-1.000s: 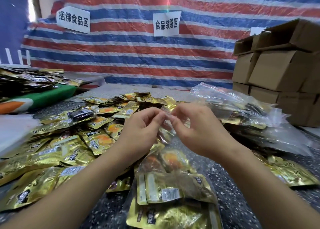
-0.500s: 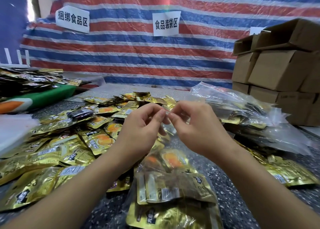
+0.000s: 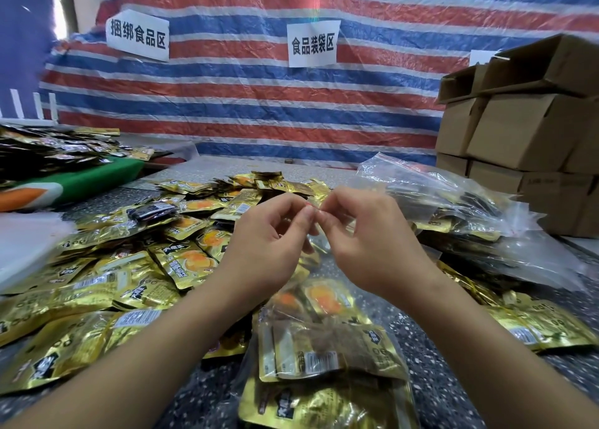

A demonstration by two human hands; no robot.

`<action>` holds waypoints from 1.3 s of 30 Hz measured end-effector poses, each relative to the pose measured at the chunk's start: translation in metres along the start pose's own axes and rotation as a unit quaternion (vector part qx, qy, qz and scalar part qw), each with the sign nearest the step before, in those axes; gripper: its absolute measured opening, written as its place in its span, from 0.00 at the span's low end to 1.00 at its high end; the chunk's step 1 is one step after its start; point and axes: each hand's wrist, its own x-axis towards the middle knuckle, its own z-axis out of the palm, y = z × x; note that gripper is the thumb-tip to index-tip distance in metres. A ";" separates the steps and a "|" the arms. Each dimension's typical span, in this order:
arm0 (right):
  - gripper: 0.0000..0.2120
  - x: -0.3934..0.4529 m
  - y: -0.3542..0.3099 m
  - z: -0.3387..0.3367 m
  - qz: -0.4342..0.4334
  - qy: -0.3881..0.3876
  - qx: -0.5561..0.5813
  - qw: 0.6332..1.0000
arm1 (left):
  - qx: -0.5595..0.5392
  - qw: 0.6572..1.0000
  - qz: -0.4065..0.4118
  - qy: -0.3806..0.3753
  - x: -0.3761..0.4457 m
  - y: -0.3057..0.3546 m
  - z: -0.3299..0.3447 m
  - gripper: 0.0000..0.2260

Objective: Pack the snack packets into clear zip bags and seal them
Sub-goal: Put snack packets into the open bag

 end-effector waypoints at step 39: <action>0.12 0.011 0.046 -0.027 0.134 -0.113 -0.047 0.983 | -0.003 0.979 -0.056 0.196 0.013 -0.011 -0.020 0.12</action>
